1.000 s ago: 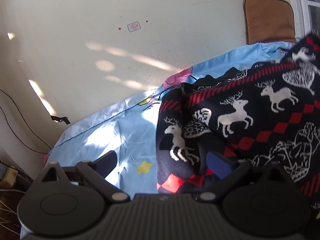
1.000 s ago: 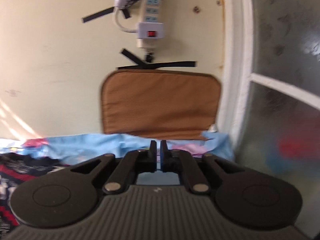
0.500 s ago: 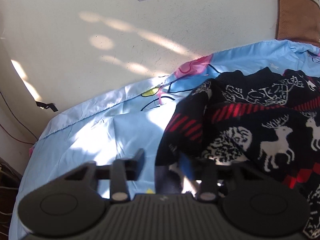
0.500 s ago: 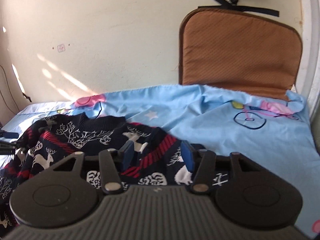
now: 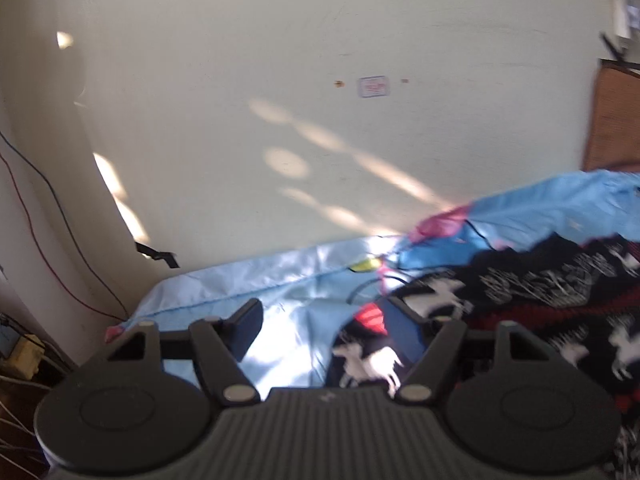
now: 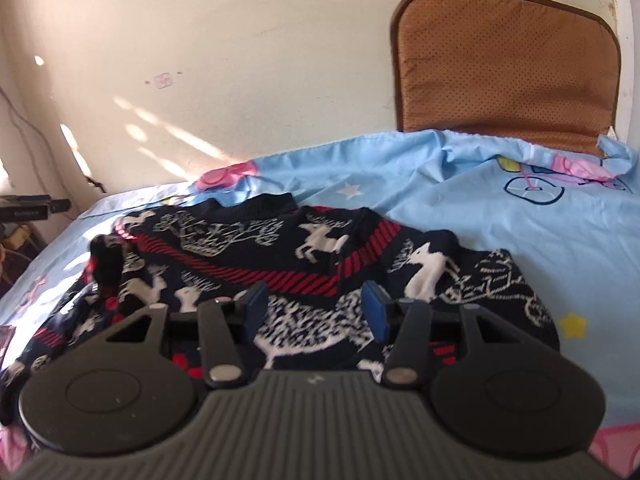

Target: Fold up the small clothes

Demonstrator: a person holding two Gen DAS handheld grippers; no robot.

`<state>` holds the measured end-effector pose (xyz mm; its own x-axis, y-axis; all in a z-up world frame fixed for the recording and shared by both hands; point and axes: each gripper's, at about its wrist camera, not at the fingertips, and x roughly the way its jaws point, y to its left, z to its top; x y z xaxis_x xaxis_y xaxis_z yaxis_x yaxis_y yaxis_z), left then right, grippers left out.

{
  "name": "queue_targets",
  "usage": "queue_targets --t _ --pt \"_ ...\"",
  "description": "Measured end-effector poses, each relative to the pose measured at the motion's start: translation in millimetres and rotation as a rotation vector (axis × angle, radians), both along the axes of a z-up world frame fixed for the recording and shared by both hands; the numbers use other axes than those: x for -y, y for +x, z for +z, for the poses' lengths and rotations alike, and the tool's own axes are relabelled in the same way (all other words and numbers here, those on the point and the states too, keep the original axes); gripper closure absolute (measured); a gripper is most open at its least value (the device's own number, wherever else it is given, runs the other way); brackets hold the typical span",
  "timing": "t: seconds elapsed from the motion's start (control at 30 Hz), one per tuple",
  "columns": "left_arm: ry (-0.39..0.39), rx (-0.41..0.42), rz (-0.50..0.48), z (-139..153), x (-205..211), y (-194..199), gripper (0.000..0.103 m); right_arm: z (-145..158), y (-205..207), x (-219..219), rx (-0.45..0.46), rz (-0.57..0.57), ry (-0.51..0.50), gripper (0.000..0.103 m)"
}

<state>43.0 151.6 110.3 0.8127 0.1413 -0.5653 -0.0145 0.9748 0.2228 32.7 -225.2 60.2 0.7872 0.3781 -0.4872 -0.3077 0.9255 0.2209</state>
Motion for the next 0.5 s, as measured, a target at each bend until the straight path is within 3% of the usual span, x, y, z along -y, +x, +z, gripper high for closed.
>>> queue_targets --t 0.1,0.13,0.17,0.23,0.33,0.5 --pt "0.063 0.007 -0.164 -8.9 30.1 -67.9 0.007 -2.2 -38.2 -5.2 -0.004 0.196 0.059 0.039" --pt "0.066 0.006 -0.199 -12.6 38.1 -86.7 0.004 -4.1 -49.1 -9.7 -0.015 0.269 0.076 0.031" --pt "0.057 -0.002 -0.219 -16.5 44.6 -102.5 0.0 -6.7 -59.7 -15.6 -0.027 0.332 0.083 0.024" --pt "0.064 -0.028 -0.227 -25.2 57.9 -127.1 0.0 -13.9 -78.6 -28.9 -0.044 0.396 0.065 0.021" --pt "0.097 -0.018 -0.171 -34.8 61.3 -153.5 0.0 -28.2 -91.3 -34.2 -0.089 0.328 -0.005 0.021" --pt "-0.002 -0.075 -0.045 -47.1 31.5 -175.3 0.0 -54.9 -92.4 4.6 -0.197 0.132 0.157 0.021"
